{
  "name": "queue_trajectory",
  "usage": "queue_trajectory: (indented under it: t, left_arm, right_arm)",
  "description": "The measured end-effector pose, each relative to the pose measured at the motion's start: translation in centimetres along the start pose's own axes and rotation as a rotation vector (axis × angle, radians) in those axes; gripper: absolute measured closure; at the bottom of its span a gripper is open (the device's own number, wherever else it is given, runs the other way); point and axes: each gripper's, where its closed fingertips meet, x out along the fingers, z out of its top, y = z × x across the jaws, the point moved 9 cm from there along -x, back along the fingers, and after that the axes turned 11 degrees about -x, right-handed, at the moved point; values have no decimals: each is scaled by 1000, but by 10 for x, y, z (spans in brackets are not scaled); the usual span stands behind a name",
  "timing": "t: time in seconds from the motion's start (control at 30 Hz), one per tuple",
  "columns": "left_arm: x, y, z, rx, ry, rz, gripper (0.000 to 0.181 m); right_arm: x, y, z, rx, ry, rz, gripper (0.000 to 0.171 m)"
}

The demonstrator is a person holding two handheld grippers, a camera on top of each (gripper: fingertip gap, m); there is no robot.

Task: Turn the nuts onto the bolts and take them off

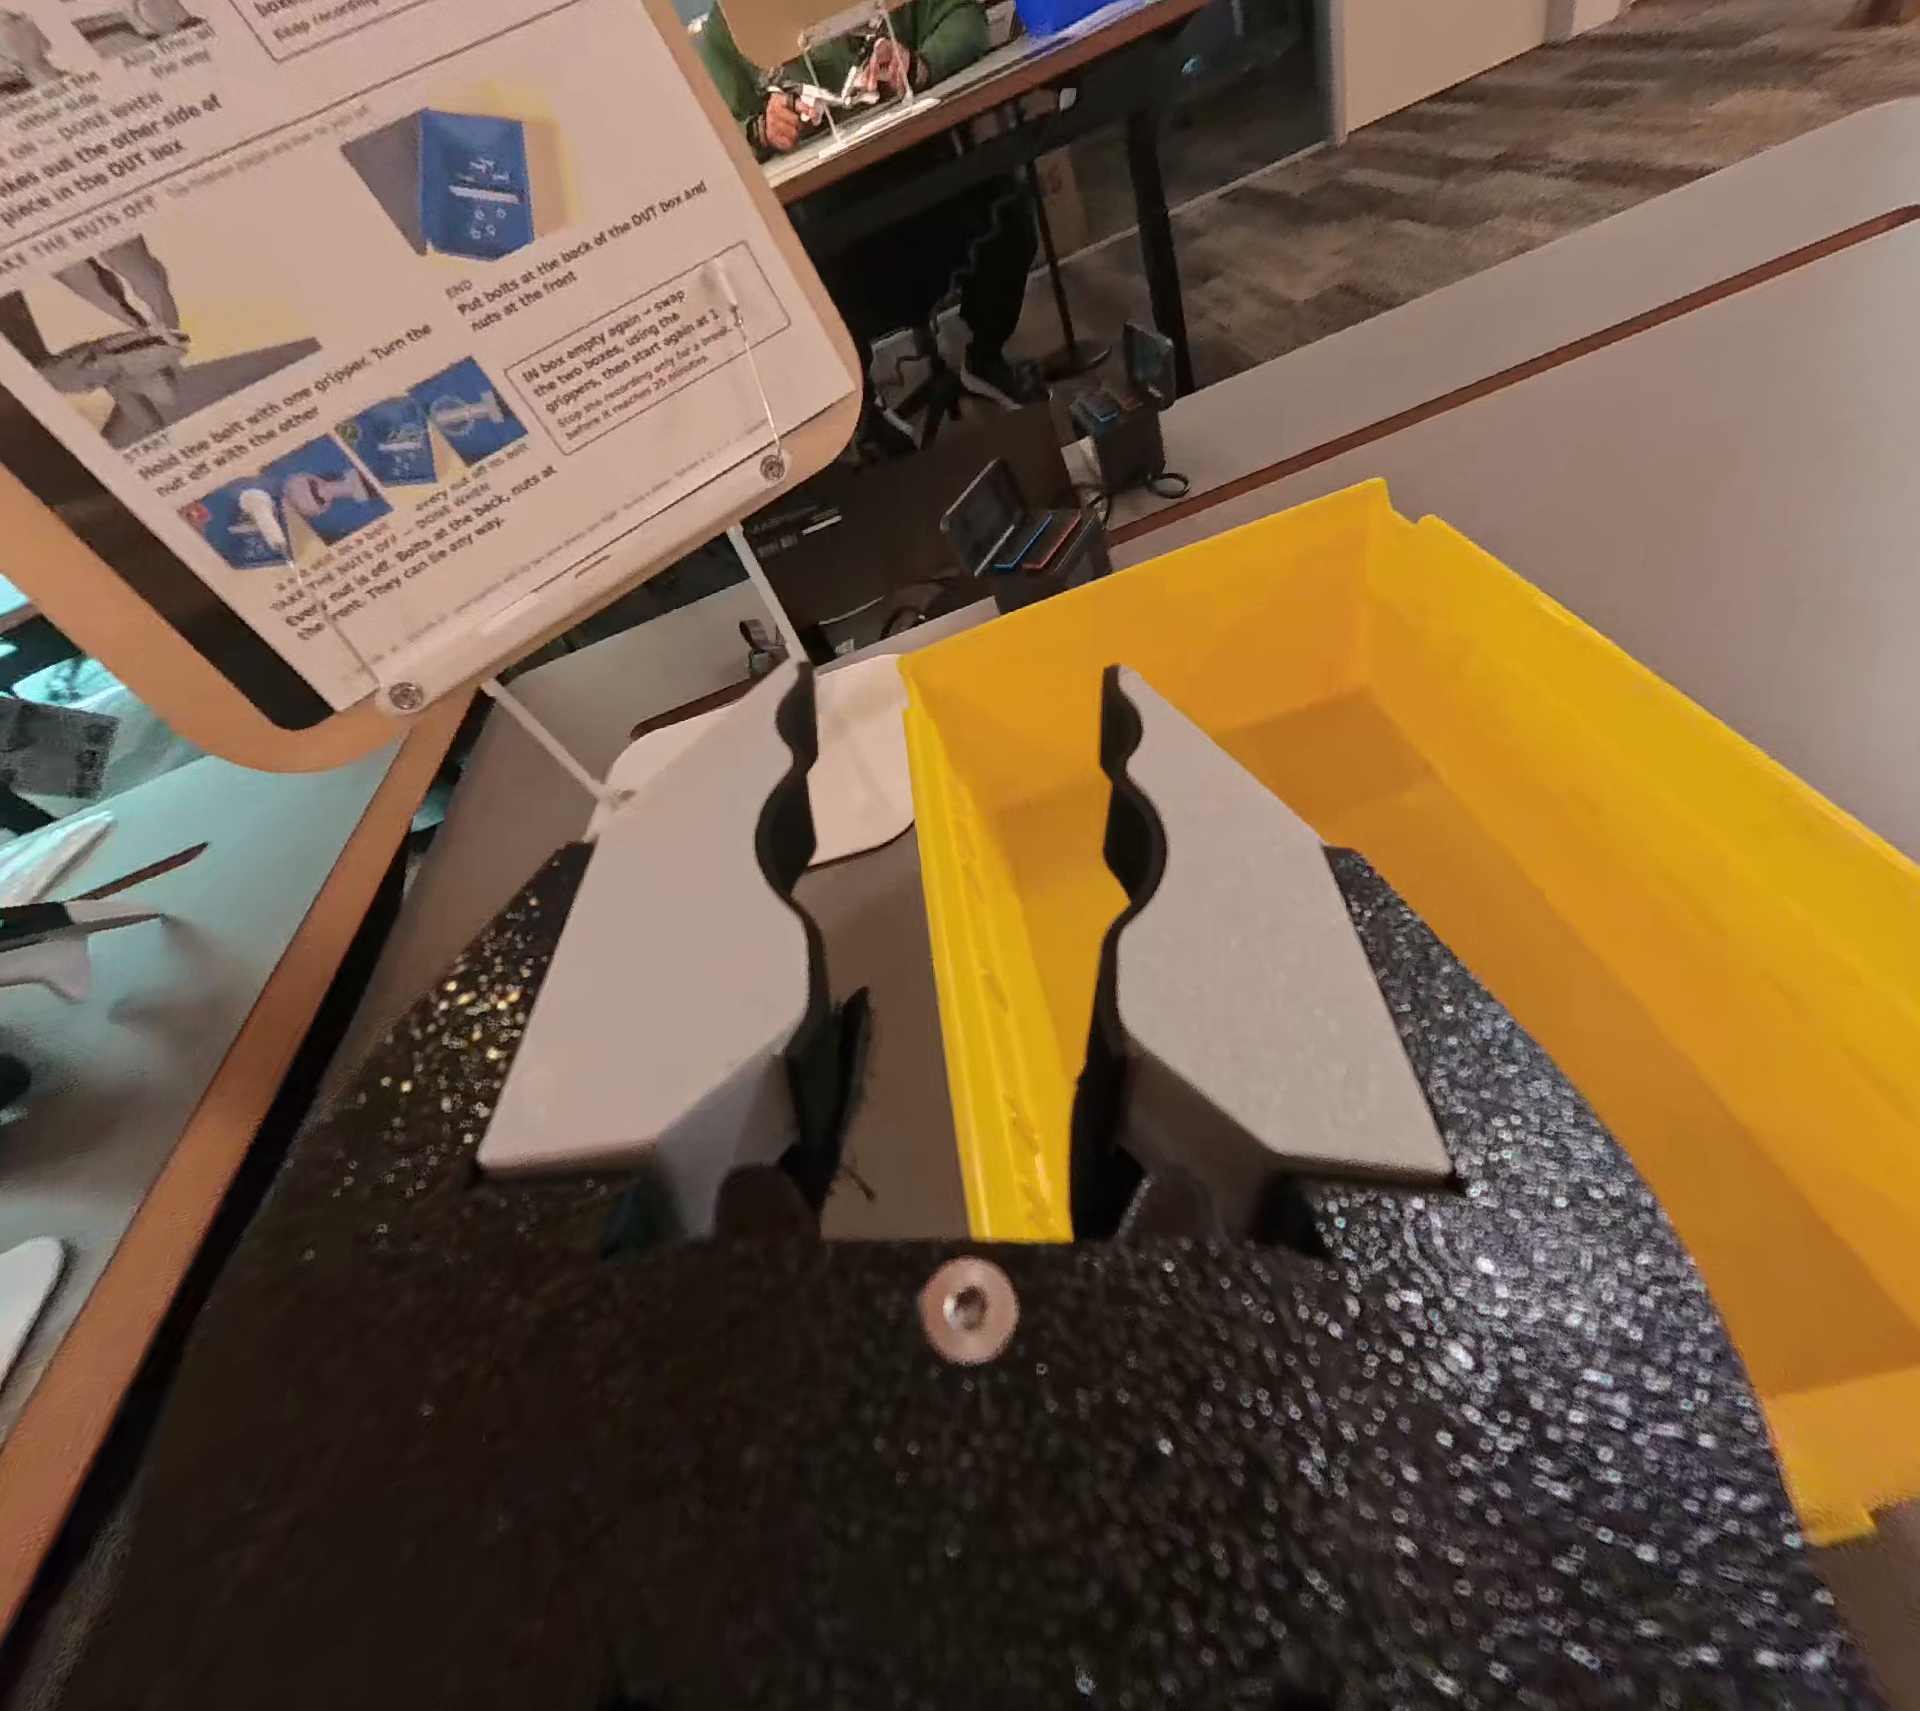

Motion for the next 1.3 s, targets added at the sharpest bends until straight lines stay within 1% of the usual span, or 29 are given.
queue_trajectory:
  t: [0.1,0.13,0.2,0.27,0.3,0.33,0.43,0.5,0.63,0.67,0.8,0.87,0.93,1.03,1.07,1.13,1.17,1.23,1.3]
  left_arm:
    - [9,-3,-7,-60,-25,-76,132]
    - [12,-4,-9,-65,-9,-97,131]
    - [15,-5,-9,-51,-9,-101,130]
    - [16,-6,-8,-49,-23,-115,131]
    - [17,-6,-8,-53,-26,-124,131]
    - [18,-7,-8,-59,-29,-132,131]
    - [22,-8,-10,-77,-16,-161,132]
    - [26,-8,-14,-80,13,-176,131]
    - [32,-8,-20,-96,73,-217,131]
    - [33,-8,-21,-105,84,-229,131]
    - [34,-8,-24,-143,122,-272,130]
    - [36,-8,-26,-170,159,-282,128]
    - [40,-7,-32,-198,235,-249,124]
    - [44,0,-45,-200,383,-161,119]
    - [44,3,-49,-180,407,-136,123]
    - [42,9,-51,-152,402,-117,144]
    - [40,11,-51,-164,407,-123,144]
    - [37,15,-52,-207,425,-140,142]
    - [35,18,-57,-232,494,-142,130]
  right_arm:
    - [5,19,-2,-38,163,33,59]
    - [8,24,0,-63,219,28,63]
    - [14,32,0,-136,368,-1,72]
    - [20,39,-3,-213,512,-22,88]
    - [22,43,-2,-236,538,-23,102]
    - [24,45,-1,-258,564,-34,105]
    - [27,45,3,-294,654,-35,107]
    - [31,40,6,-333,685,4,107]
    - [36,26,12,-449,743,149,121]
    - [37,23,14,-493,766,176,126]
    - [46,7,24,-747,865,283,133]
    - [56,-1,31,-861,908,237,136]
    - [68,-9,38,-937,943,164,136]
    - [85,-14,44,-925,981,108,140]
    - [89,-15,46,-893,990,89,146]
    - [97,-18,50,-796,1011,65,151]
    - [100,-19,52,-756,1011,52,153]
    - [106,-22,55,-758,1007,64,154]
    - [109,-24,57,-806,1007,106,154]
